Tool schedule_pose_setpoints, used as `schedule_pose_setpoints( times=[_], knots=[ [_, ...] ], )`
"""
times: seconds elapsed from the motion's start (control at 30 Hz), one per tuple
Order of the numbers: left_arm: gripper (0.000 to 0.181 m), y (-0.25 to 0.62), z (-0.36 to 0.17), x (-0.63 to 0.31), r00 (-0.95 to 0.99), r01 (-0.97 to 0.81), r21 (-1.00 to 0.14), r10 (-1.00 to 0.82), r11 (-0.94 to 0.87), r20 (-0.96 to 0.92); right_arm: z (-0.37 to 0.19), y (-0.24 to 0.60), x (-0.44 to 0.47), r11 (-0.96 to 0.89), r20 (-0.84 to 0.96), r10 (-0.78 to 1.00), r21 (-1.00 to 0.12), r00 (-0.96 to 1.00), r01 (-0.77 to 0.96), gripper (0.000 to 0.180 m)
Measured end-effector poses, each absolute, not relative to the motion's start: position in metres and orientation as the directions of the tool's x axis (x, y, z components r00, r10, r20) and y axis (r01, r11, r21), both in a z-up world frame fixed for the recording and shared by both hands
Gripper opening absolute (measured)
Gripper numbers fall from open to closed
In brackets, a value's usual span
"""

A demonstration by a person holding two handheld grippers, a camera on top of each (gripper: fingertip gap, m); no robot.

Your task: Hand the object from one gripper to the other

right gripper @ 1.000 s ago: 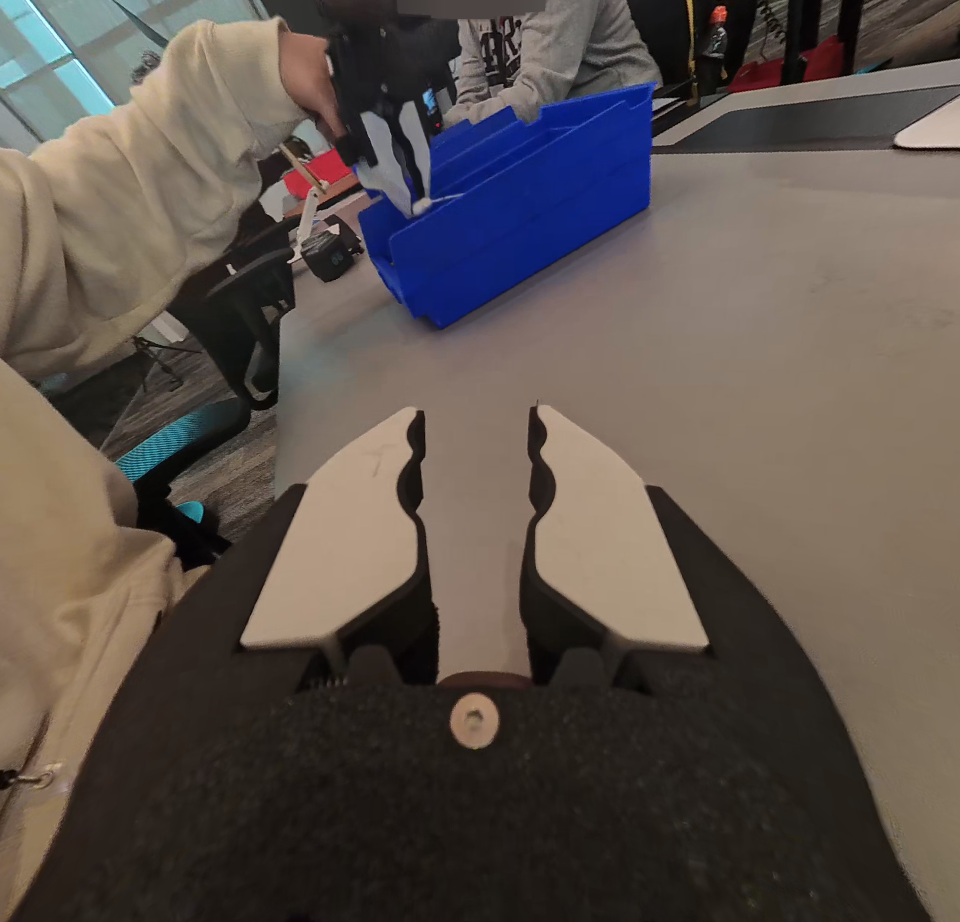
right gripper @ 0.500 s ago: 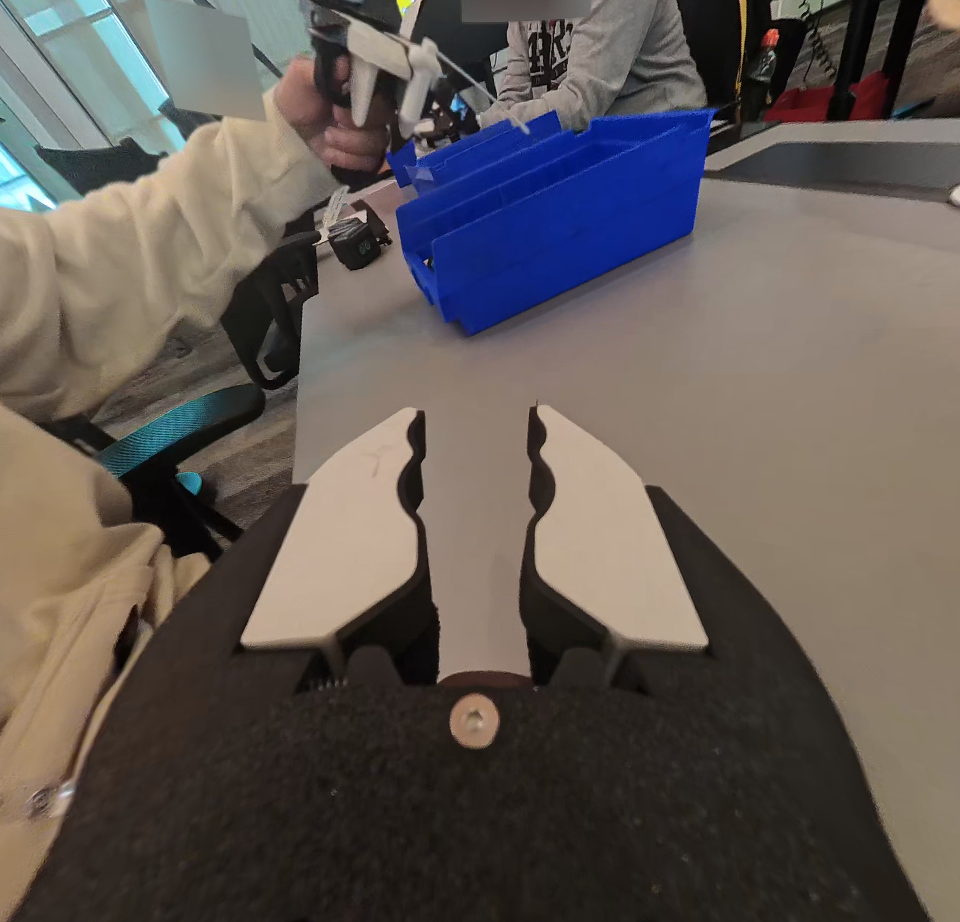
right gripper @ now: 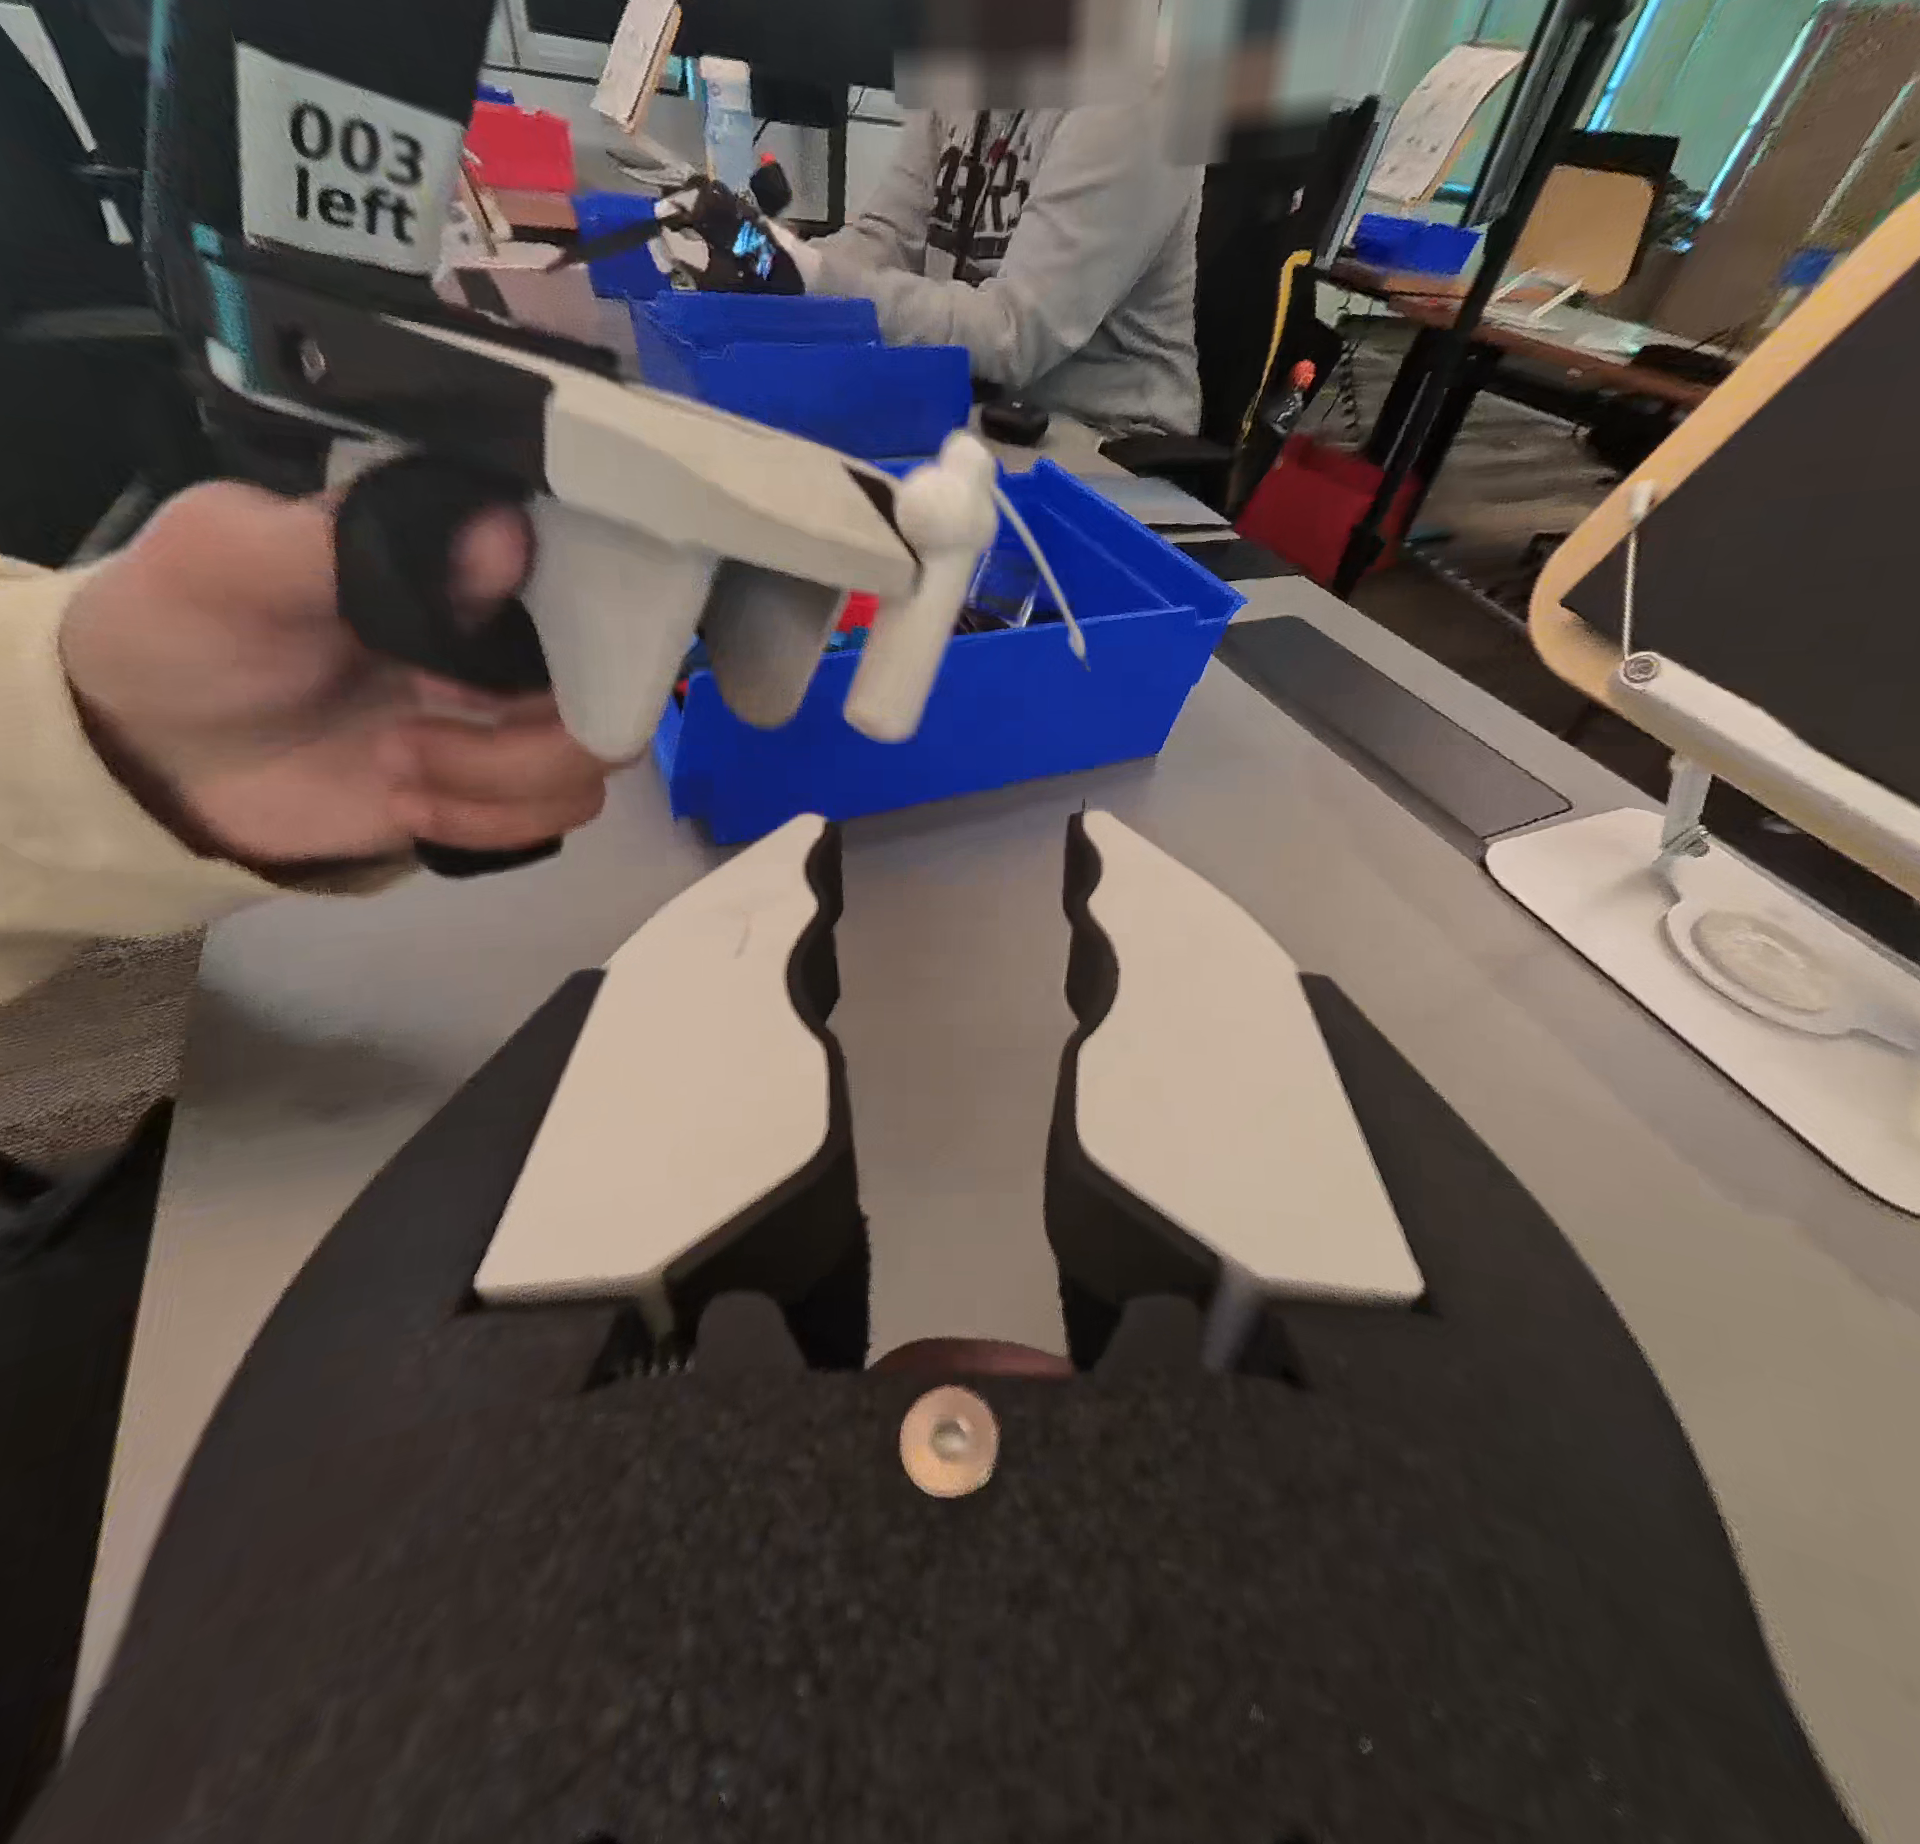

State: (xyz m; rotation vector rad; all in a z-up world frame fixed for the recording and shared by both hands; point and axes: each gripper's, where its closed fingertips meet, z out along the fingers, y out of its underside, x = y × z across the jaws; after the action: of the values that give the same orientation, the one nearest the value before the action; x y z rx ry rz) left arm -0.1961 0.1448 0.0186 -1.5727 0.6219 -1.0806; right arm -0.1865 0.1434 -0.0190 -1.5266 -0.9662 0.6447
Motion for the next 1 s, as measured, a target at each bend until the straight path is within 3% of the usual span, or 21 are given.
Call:
schedule_pose_setpoints(
  times=[0.3, 0.37, 0.47, 0.63, 0.77, 0.83, 1.0],
  knots=[
    [0.012, 0.139, 0.01, -0.18, 0.477, 0.162, -0.948, -0.819, -0.275, 0.319, -0.015, 0.137, -0.196, -0.058, 0.044, 0.821, -0.985, 0.569, 0.161, 0.03],
    [0.013, 0.14, 0.008, -0.18, 0.495, 0.173, -0.95, -0.81, -0.262, 0.313, -0.016, 0.14, -0.192, -0.065, 0.043, 0.799, -0.985, 0.6, 0.158, 0.013],
    [0.013, 0.139, 0.002, -0.178, 0.496, 0.153, -0.954, -0.814, -0.26, 0.301, -0.022, 0.141, -0.188, -0.07, 0.059, 0.796, -0.98, 0.603, 0.188, 0.012],
    [0.029, 0.135, -0.015, -0.196, 0.528, -0.003, -0.986, -0.838, -0.167, 0.141, -0.041, 0.146, -0.165, -0.182, -0.063, 0.837, -0.969, 0.544, 0.168, 0.012],
    [0.03, 0.119, -0.038, -0.202, 0.365, -0.17, -0.969, -0.925, -0.18, 0.108, -0.058, 0.127, -0.141, -0.356, -0.265, 0.911, -0.892, 0.317, 0.278, 0.012],
    [0.045, 0.111, -0.046, -0.198, 0.287, -0.242, -0.94, -0.944, -0.238, 0.165, -0.052, 0.106, -0.129, -0.389, -0.339, 0.921, -0.844, 0.195, 0.371, 0.012],
    [0.042, 0.088, -0.043, -0.172, 0.156, -0.32, -0.928, -0.977, -0.191, 0.148, -0.044, 0.081, -0.123, -0.263, -0.237, 0.964, -0.791, 0.12, 0.552, 0.012]
  ],
)
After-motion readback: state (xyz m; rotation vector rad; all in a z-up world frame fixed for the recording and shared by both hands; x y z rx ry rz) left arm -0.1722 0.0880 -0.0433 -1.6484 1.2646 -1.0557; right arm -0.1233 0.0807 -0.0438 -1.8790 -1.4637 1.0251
